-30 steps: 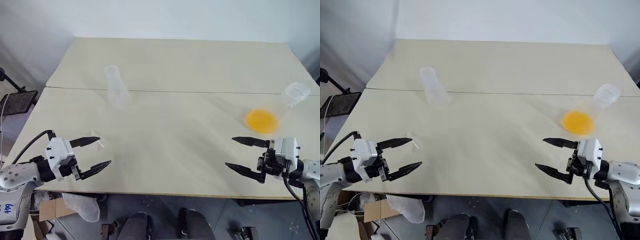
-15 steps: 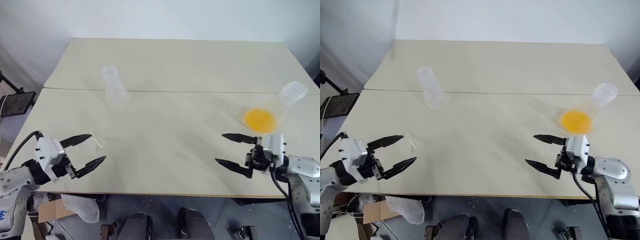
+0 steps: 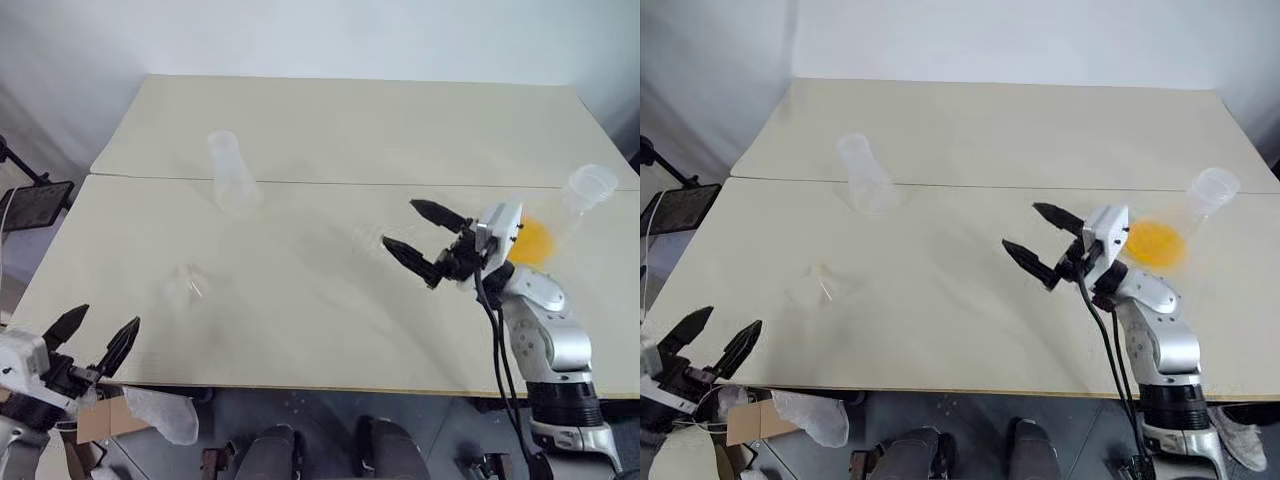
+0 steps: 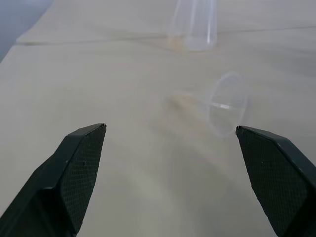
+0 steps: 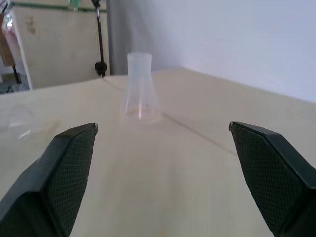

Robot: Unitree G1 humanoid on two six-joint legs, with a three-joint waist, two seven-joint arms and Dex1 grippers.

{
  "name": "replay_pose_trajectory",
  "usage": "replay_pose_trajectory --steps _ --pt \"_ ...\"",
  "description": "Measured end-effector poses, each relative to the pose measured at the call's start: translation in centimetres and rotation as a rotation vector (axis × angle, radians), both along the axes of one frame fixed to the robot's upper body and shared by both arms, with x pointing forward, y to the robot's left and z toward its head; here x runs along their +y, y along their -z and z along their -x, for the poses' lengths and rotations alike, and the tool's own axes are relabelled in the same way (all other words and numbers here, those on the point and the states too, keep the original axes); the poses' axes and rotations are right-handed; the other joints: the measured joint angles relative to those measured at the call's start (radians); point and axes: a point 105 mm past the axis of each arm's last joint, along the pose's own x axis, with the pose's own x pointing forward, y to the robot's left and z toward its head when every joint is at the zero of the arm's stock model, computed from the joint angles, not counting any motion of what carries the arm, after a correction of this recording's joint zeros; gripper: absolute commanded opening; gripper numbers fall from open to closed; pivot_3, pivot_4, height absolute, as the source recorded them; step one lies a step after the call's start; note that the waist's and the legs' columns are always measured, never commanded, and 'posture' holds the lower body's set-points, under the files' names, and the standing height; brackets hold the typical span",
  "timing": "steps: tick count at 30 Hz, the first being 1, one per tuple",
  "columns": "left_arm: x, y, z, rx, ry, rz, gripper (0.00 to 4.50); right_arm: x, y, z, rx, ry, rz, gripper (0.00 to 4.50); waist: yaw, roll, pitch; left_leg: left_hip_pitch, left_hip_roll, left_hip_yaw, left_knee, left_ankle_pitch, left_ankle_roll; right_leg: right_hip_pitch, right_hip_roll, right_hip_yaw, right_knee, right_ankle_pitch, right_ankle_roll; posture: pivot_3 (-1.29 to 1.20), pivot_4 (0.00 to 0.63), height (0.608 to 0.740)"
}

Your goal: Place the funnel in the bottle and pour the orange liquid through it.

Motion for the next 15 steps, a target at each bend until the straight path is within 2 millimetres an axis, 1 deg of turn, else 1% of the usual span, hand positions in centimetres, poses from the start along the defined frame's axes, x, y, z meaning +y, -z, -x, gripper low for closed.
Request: replay_pose_trajectory --steps 2,4,6,7,10,12,14,15 --pt "-0.1 0.0 -0.1 -0.002 -0.001 0.005 4.5 0.0 0.0 -0.1 0.003 0.002 -0.002 4.47 0.003 0.0 0.0 0.0 0.0 0.0 0.0 0.0 0.0 0.0 0.0 0.0 0.0 0.0 0.0 0.0 0.15 0.74" --pt "-0.5 -0.3 -0.7 -0.017 0.016 0.016 4.5 0.0 0.0 -0.1 0.005 0.002 -0.001 4.47 0.003 0.0 0.0 0.0 0.0 0.0 0.0 0.0 0.0 0.0 0.0 0.0 0.0 0.0 0.0 0.0 0.15 0.74" --pt "-1.4 -1.3 -2.1 -0.045 0.063 0.026 4.5 -0.1 0.1 0.0 0.007 0.003 0.008 4.47 0.004 0.0 0.0 0.0 0.0 0.0 0.0 0.0 0.0 0.0 0.0 0.0 0.001 0.0 0.0 0.0 0.15 0.74" --pt "-2.0 -2.1 -3.4 -0.057 0.099 0.032 4.5 -0.4 0.3 0.1 0.011 0.009 0.019 4.47 0.01 0.0 0.0 0.0 0.0 0.0 0.001 0.0 0.0 0.0 0.0 0.0 0.002 0.0 -0.001 0.0 0.15 0.74" --pt "-4.2 -5.5 -7.5 -0.12 0.196 0.02 4.5 -0.6 0.9 0.3 0.027 0.015 0.039 4.47 0.019 0.0 0.0 0.0 0.0 -0.001 0.004 0.0 0.0 0.0 0.001 0.0 0.005 0.0 -0.001 0.0 0.15 0.74" --pt "-6.2 -8.1 -10.8 -0.153 0.257 0.019 4.5 -0.4 1.4 0.6 0.038 0.009 0.045 4.47 0.019 0.0 0.0 0.0 -0.002 -0.001 0.004 0.0 0.001 0.0 0.003 0.0 0.007 0.0 -0.001 0.0 0.15 0.74" --pt "-7.4 -8.9 -13.0 -0.14 0.278 0.022 4.5 -0.7 1.7 1.0 0.043 0.017 0.049 4.47 0.015 0.0 -0.001 0.001 -0.004 0.0 0.003 0.0 0.001 -0.002 0.004 -0.001 0.01 0.0 0.0 0.0 0.15 0.74" --pt "-7.6 -9.1 -13.9 -0.13 0.274 0.025 4.5 -0.7 1.9 1.1 0.05 0.016 0.05 4.47 0.009 0.0 0.0 0.001 -0.005 0.001 0.003 0.0 0.001 -0.003 0.005 -0.003 0.01 0.0 0.0 0.0 0.15 0.74"
